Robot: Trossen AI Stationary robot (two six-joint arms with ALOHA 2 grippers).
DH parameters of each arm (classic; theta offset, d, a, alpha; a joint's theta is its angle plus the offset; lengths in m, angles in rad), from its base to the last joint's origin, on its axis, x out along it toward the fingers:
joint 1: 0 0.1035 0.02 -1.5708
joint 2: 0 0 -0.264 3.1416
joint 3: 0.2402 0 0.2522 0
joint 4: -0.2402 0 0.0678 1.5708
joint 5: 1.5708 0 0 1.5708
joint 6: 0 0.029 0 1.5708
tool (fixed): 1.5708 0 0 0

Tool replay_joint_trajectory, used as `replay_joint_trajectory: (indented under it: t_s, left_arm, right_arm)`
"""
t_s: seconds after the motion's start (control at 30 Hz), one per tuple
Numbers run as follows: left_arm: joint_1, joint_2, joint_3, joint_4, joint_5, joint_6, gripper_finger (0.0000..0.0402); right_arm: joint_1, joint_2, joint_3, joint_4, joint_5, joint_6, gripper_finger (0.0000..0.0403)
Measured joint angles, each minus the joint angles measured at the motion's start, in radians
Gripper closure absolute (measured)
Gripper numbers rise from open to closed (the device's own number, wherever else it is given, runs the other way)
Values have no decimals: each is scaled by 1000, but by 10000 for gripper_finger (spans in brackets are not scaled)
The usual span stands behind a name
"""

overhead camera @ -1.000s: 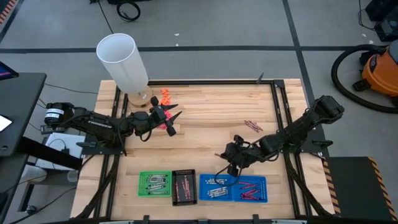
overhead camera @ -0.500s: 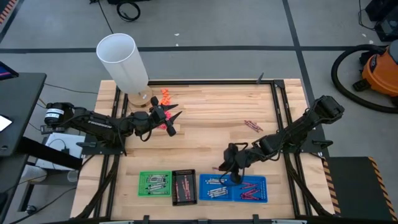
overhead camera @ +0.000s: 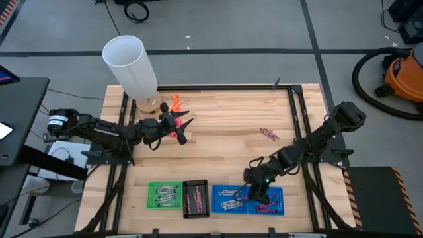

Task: Sort crayons
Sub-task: Put the red crayon into the right blue bin, then put the pink crayon into the black bin

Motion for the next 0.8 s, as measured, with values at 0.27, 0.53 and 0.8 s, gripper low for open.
replay_joint_trajectory:
  t_s: [0.27,0.53,0.8]
  left_arm:
    - [0,0,0,2,0,-6,225]
    - [0,0,0,5,0,-5,225]
    - [0,0,0,27,0,-5,225]
  right_arm:
    - [67,-30,0,-140,39,109,363]
    - [135,-55,0,-260,152,250,348]
    - [130,-63,0,-297,152,281,290]
